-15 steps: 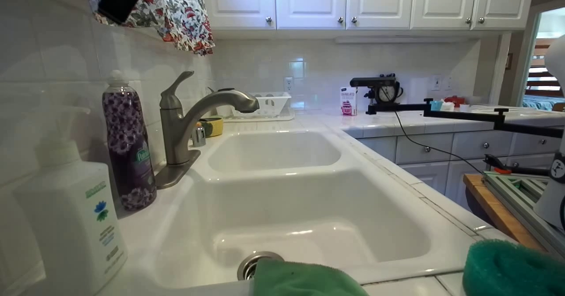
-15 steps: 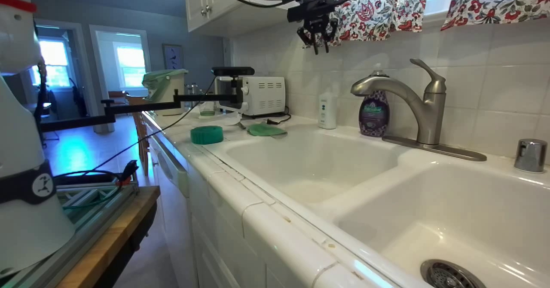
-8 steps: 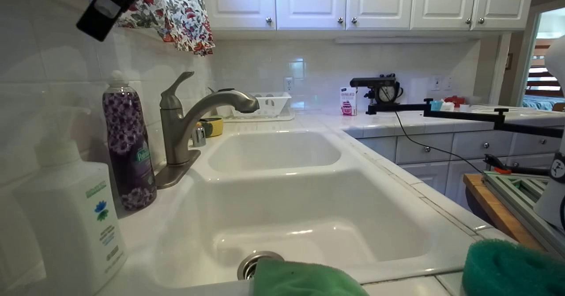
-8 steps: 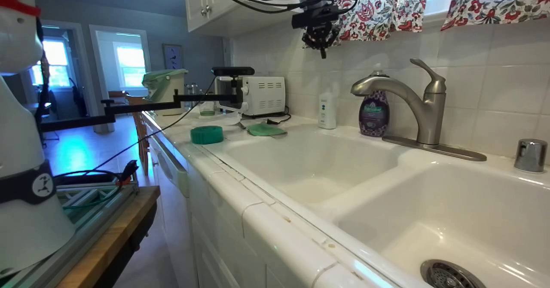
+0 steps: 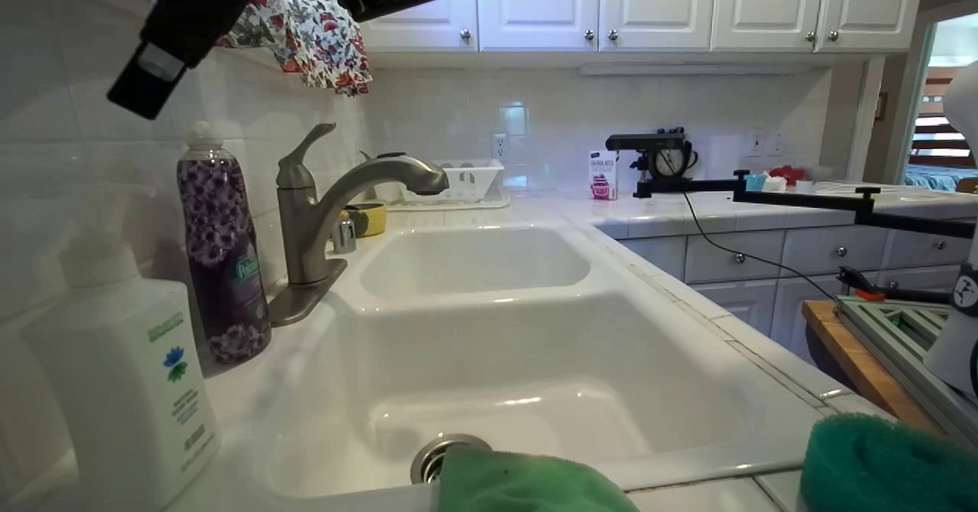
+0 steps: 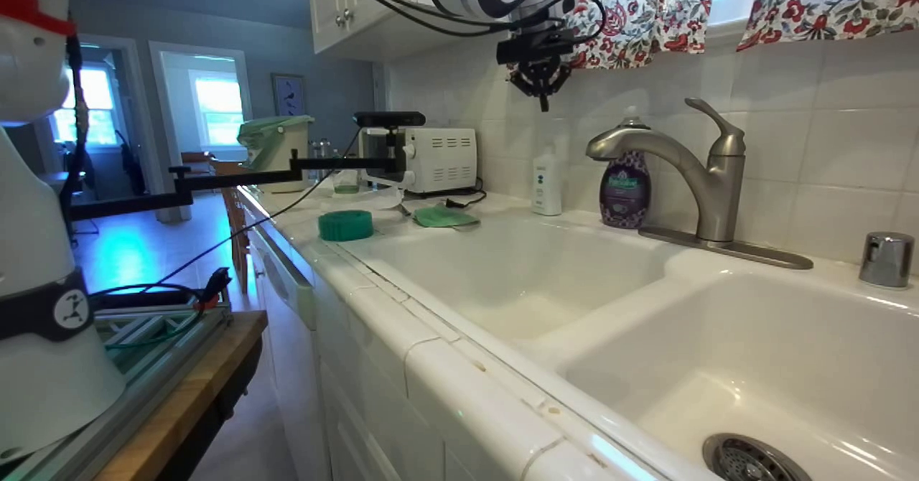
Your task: Push down on the white bottle
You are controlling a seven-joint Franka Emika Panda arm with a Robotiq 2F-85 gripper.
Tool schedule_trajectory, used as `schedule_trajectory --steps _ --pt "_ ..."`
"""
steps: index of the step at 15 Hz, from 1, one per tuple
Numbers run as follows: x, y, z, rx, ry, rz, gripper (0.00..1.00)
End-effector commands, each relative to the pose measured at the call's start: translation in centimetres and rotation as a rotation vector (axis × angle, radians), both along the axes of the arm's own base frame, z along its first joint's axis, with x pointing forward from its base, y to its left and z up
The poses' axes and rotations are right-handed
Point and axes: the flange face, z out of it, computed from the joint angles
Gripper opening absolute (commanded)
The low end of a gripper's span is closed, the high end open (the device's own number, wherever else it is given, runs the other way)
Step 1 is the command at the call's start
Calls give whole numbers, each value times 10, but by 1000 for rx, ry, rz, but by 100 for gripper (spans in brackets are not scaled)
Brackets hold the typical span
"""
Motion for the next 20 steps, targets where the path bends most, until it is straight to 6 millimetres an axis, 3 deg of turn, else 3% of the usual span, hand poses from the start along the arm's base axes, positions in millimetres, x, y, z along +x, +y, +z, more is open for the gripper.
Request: schedule_trajectory --steps 1,10,20 --pt "12 8 -3 18 -11 49 0" --pt "24 14 -31 13 11 65 0" --pt "25 26 -29 19 -37 137 0"
